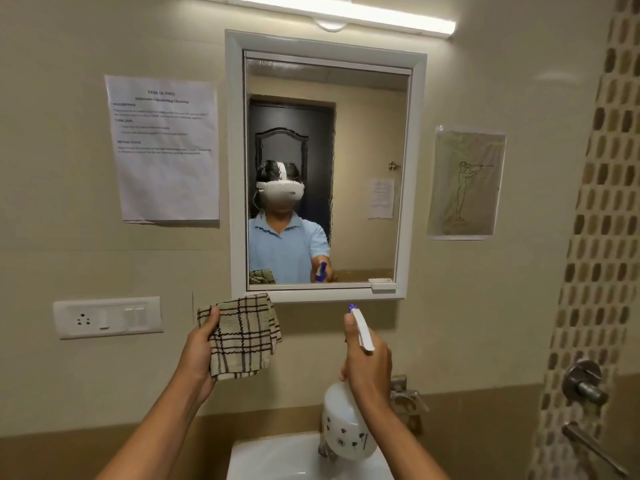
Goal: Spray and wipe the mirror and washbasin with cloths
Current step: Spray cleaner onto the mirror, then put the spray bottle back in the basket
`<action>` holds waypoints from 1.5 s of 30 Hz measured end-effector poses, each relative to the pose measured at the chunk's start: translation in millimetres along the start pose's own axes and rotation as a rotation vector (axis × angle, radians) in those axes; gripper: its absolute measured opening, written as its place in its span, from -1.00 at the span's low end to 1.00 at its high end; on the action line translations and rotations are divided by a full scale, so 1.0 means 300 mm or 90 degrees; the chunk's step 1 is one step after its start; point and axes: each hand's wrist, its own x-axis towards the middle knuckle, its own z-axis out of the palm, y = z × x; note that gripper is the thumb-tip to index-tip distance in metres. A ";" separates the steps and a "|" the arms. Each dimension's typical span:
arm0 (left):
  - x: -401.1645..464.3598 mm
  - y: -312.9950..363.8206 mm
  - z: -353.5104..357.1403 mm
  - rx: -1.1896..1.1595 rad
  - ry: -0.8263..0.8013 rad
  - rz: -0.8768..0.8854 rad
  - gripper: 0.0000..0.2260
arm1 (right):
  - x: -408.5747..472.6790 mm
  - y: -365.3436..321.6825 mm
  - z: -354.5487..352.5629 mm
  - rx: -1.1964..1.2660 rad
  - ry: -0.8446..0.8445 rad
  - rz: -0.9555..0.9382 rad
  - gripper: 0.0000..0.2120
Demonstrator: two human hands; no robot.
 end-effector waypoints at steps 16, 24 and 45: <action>-0.033 -0.381 0.168 -0.079 -0.104 -0.265 -0.52 | -0.146 0.185 -0.311 -0.054 0.186 0.011 -0.56; -0.124 -0.646 0.440 -0.063 -0.206 -0.357 -0.59 | -0.197 0.325 -0.619 -0.133 0.285 0.063 -0.71; -0.473 -1.325 1.254 0.043 -0.396 -0.572 -0.60 | -0.300 0.723 -1.434 -0.231 0.517 0.169 -0.57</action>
